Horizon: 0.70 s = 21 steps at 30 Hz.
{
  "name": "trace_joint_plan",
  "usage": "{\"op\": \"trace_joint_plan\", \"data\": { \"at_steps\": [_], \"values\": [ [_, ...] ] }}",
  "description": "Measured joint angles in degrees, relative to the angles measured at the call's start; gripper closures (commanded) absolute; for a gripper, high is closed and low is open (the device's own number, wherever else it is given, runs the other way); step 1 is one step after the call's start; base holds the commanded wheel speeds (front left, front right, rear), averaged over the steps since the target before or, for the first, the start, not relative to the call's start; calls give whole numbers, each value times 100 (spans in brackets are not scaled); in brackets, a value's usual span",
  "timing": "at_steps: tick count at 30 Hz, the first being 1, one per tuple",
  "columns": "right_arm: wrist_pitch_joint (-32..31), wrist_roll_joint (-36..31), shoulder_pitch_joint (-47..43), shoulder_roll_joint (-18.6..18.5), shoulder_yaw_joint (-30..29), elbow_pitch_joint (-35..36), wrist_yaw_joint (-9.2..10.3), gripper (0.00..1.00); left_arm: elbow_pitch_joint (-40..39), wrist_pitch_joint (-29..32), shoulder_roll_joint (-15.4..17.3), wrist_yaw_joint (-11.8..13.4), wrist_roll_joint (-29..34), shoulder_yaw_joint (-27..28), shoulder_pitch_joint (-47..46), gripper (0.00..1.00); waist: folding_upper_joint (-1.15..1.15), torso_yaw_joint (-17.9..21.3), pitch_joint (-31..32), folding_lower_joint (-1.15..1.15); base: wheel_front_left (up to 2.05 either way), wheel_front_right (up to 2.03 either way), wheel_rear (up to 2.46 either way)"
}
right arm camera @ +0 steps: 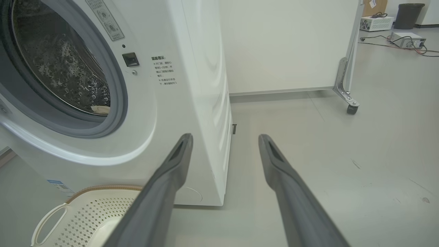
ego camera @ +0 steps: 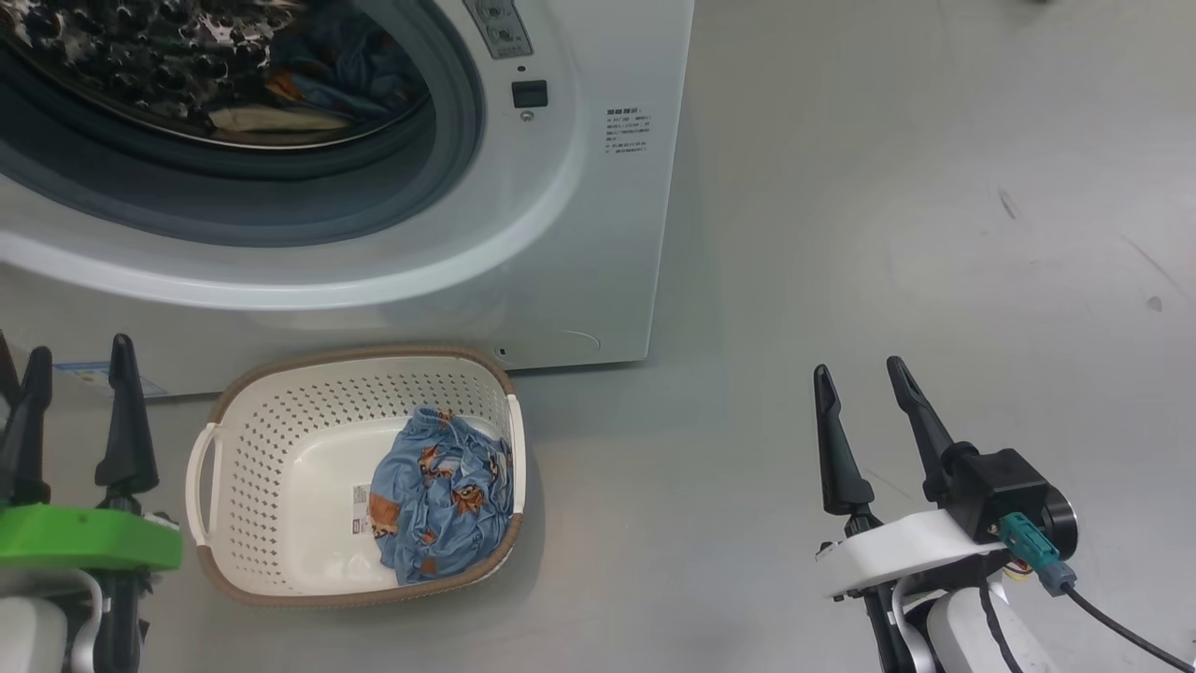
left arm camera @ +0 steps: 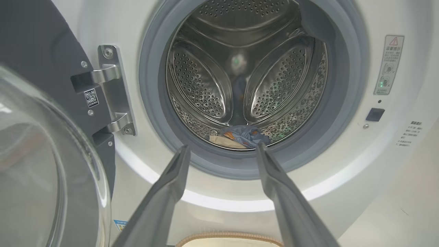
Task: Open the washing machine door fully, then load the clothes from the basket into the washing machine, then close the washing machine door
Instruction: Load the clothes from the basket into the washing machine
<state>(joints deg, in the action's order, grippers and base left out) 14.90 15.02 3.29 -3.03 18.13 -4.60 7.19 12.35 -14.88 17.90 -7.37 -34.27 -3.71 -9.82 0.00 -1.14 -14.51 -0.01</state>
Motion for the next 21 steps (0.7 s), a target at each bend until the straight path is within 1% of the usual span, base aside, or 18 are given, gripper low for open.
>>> {"op": "trace_joint_plan", "data": {
  "at_steps": [14,21],
  "values": [
    [0,-27,-383,23,-71,-5,0,0,-136,3,-342,0,509,315,873,0,0,37,604,0,0,0,0],
    [0,-46,-628,32,-243,-5,0,0,-171,3,-599,0,713,356,1206,0,0,22,888,0,0,0,0]
  ]
}}
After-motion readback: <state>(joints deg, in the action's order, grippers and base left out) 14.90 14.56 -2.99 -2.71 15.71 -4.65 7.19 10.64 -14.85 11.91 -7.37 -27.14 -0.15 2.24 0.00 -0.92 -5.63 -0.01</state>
